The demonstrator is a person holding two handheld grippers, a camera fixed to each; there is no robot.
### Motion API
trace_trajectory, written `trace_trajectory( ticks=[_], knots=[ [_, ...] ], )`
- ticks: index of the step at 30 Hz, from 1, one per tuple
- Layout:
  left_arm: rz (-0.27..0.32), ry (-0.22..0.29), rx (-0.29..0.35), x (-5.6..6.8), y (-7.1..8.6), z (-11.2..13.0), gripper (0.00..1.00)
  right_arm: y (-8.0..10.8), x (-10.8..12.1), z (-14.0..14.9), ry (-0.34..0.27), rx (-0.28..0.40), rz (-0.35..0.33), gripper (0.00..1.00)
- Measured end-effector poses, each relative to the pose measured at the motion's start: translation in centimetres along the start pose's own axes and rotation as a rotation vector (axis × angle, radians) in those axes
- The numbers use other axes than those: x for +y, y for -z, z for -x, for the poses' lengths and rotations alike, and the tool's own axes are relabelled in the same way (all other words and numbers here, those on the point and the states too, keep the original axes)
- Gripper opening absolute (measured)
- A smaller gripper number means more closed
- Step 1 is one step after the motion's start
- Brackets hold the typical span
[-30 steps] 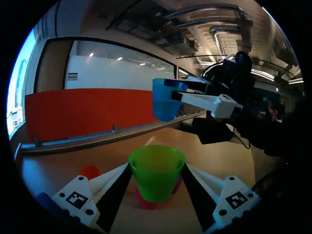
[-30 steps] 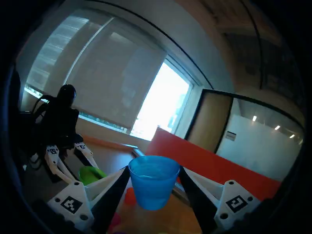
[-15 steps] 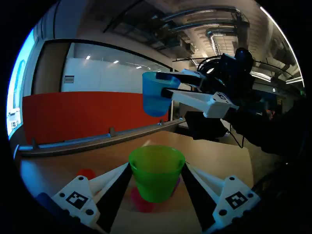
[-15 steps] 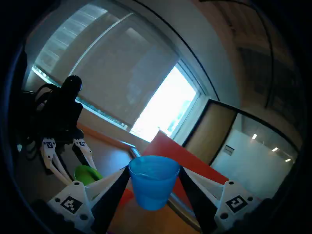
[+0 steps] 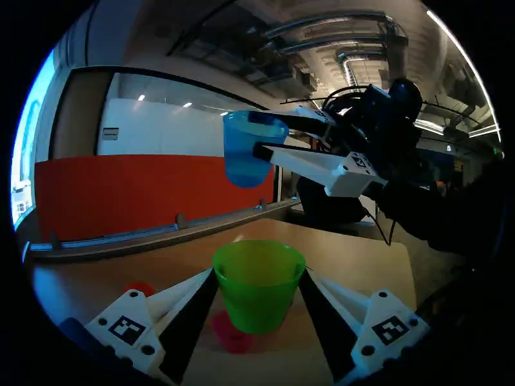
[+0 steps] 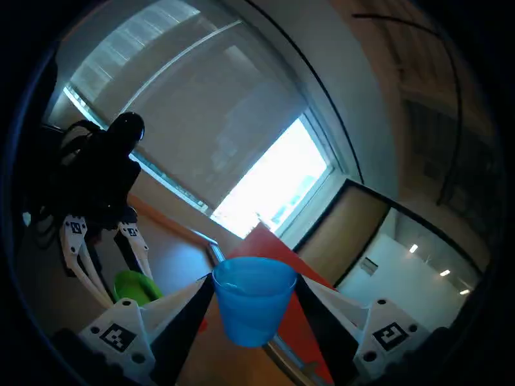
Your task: Pour water
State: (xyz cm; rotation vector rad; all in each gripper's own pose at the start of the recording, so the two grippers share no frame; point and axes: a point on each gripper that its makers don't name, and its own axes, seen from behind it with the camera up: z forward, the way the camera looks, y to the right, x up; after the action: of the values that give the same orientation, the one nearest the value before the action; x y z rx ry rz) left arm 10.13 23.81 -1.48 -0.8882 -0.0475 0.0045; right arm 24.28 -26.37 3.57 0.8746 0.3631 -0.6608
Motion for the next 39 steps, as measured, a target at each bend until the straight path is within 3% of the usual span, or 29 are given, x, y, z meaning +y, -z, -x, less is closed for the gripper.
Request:
trace_trajectory(
  ticks=[39],
  knots=[
    [0.021,-0.004,0.011,0.72,-0.59,-0.63,0.86,-0.42,0.11,-0.56,0.335,-0.029,-0.01,0.93]
  ],
)
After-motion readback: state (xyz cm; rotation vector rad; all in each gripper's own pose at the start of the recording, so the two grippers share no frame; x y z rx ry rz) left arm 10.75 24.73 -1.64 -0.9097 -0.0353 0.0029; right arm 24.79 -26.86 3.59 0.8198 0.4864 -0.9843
